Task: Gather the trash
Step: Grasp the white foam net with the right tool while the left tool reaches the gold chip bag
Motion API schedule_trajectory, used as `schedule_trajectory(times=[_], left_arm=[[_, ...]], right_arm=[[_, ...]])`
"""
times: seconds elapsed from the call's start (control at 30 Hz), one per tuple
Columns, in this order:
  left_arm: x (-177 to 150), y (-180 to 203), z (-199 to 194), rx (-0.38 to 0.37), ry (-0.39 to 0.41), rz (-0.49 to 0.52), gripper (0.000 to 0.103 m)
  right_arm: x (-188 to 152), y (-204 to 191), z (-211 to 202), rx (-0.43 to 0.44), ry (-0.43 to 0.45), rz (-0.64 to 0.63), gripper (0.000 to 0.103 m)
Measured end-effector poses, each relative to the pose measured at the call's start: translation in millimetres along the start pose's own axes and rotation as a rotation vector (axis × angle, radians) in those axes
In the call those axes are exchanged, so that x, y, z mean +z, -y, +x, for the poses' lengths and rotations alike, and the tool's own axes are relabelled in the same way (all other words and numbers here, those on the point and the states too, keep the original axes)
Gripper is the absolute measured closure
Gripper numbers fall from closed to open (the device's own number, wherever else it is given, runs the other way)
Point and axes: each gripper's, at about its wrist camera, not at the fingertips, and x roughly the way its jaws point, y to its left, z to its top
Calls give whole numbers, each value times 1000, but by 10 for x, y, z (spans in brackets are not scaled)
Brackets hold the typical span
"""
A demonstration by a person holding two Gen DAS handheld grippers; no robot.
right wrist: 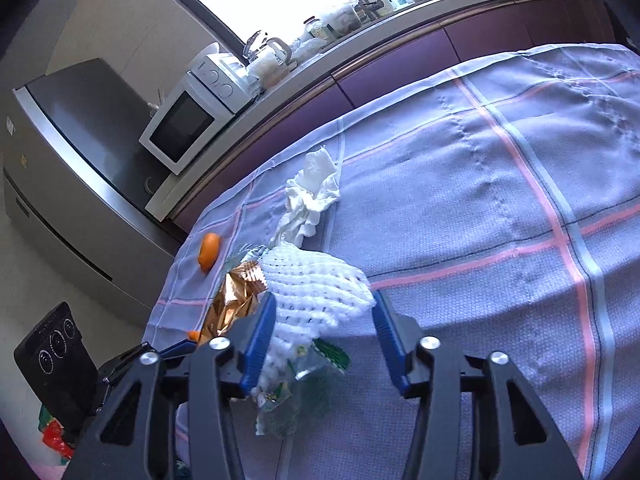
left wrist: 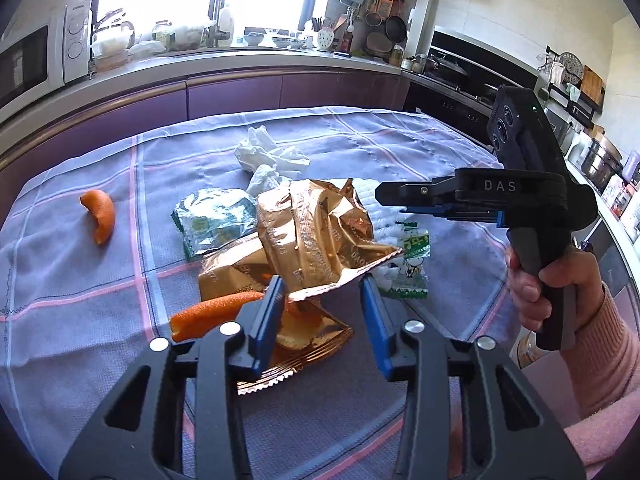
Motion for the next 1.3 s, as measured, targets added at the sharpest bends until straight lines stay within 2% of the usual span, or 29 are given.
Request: schedule_trajectory(times=[0.07, 0.13, 0.27, 0.5, 0.53, 0.57, 0.6, 0.63, 0.67, 0.83, 1.1, 1.23, 1.3], left_arm=[[2, -32, -22, -6, 6, -14, 77], [6, -54, -45, -8, 17, -22, 79], [22, -87, -95, -18, 33, -32, 97], [15, -112, -222, -29, 68, -36, 98], [11, -104, -235, -10, 75, -29, 96], [11, -96, -238, 2, 74, -25, 77], [6, -84, -243, 8, 77, -21, 53], [-2, -66, -259, 15, 89, -12, 41], [-7, -49, -271, 23, 96, -1, 37], [-12, -33, -235, 22, 86, 6, 31], [-30, -86, -205, 23, 82, -15, 26], [-42, -130, -241, 28, 92, -34, 26], [-64, -177, -244, 28, 88, -55, 29]], right_arm=[[10, -52, -1, 8, 3, -17, 78], [14, -98, -18, 15, 12, -28, 86], [40, -196, -69, 33, 28, -54, 92], [75, -398, -166, 82, 50, -107, 92], [76, -424, -161, 85, 49, -111, 92], [73, -439, -154, 96, 45, -112, 92], [71, -464, -138, 102, 42, -116, 92], [65, -491, -127, 108, 40, -121, 92], [54, -511, -119, 116, 36, -125, 92], [13, -667, -85, 171, 20, -160, 92], [-37, -930, -27, 288, -20, -213, 92], [-47, -1036, -2, 326, -34, -247, 92], [-44, -1060, 12, 314, -36, -263, 92]])
